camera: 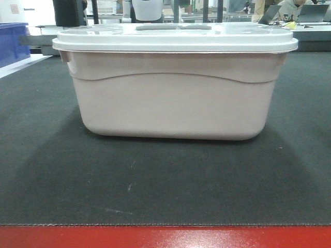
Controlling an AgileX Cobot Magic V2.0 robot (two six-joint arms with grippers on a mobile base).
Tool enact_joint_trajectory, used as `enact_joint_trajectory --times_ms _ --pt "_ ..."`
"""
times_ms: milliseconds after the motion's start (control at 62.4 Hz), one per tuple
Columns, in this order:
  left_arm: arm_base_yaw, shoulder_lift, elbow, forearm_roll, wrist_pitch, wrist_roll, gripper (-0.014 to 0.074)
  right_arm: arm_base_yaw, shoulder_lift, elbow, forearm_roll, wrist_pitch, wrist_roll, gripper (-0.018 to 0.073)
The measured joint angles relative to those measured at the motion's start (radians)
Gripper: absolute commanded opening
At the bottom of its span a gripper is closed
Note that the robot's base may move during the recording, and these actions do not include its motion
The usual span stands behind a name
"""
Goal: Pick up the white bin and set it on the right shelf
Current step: 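Grip the white lid rim of the pink bin with both grippers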
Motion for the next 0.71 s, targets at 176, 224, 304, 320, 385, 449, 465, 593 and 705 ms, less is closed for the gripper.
enact_joint_trajectory --times_ms 176,224,304,320,385,449,465,593,705 --pt "-0.005 0.135 -0.219 -0.113 0.148 0.002 0.0412 0.0 0.172 -0.241 0.142 0.281 0.01 0.0624" --pt "-0.005 0.172 -0.275 -0.133 0.187 0.007 0.0412 0.0 0.218 -0.304 0.173 0.338 0.01 0.0624" --pt "-0.005 0.237 -0.36 -0.178 0.249 0.042 0.0412 0.0 0.289 -0.403 0.22 0.418 -0.001 0.0624" --pt "-0.005 0.247 -0.371 -0.189 0.259 0.051 0.0412 0.0 0.3 -0.419 0.227 0.43 -0.006 0.0624" --pt "0.009 0.291 -0.41 -0.28 0.311 0.119 0.0412 0.0 0.36 -0.493 0.274 0.495 -0.044 0.0624" --pt "0.041 0.33 -0.427 -0.407 0.354 0.21 0.0412 -0.02 0.412 -0.546 0.34 0.561 -0.096 0.0624" --pt "0.049 0.341 -0.429 -0.435 0.362 0.231 0.0412 -0.026 0.422 -0.554 0.356 0.576 -0.11 0.0624" --pt "0.175 0.417 -0.429 -0.723 0.481 0.466 0.0411 -0.15 0.523 -0.593 0.605 0.722 -0.319 0.0624" --pt "0.278 0.496 -0.431 -0.948 0.597 0.612 0.0411 -0.288 0.598 -0.593 0.82 0.841 -0.509 0.0624"
